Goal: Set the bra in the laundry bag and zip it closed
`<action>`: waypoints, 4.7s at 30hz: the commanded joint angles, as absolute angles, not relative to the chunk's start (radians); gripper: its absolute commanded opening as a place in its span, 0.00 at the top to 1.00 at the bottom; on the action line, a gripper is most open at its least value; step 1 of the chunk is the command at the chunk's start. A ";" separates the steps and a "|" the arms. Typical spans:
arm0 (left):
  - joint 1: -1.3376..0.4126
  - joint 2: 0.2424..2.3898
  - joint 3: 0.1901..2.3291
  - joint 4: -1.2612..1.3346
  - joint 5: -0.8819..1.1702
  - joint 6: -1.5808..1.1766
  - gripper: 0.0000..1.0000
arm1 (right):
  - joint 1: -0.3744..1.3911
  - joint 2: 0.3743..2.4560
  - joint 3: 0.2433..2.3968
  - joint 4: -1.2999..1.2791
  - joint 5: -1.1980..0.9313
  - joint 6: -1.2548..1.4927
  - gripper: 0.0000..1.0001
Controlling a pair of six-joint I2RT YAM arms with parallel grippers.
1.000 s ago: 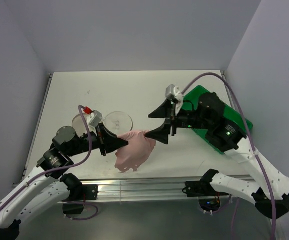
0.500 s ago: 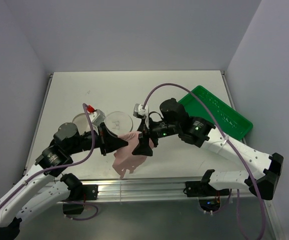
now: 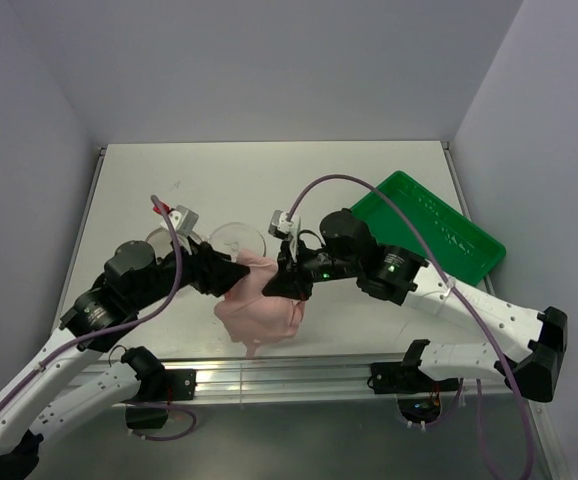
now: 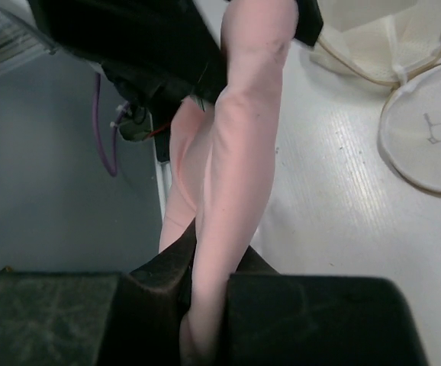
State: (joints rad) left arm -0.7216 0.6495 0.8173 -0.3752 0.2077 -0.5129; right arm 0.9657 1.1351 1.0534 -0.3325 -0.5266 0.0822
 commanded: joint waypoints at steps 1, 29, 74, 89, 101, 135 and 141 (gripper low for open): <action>-0.716 0.623 0.884 -0.469 -0.145 -0.550 0.27 | 0.976 1.049 1.016 -0.212 -0.496 0.150 1.00; -0.006 0.848 0.805 -0.517 -0.138 -0.463 0.33 | 0.976 0.992 0.871 0.230 -0.206 0.471 1.00; -0.130 0.706 0.489 -0.086 0.342 -0.773 1.00 | 0.957 1.500 0.839 0.721 0.065 0.684 1.00; -0.150 0.701 0.410 0.061 0.452 -0.819 1.00 | 0.985 1.845 1.024 0.704 -0.144 0.765 1.00; -0.274 0.581 0.284 0.130 0.468 -0.948 1.00 | 0.974 1.804 0.916 0.693 0.083 1.035 1.00; -0.523 0.569 0.052 0.531 0.318 -1.054 1.00 | 1.063 1.698 0.758 0.700 0.321 1.042 1.00; -0.523 0.617 0.041 0.612 0.318 -1.049 1.00 | 1.074 1.675 0.791 0.655 0.250 0.996 1.00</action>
State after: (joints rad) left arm -0.5190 0.6083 0.0486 0.4755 0.3267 -1.0512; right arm 1.0676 1.7061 0.7406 0.6537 0.2771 1.0214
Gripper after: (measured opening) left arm 0.013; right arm 0.114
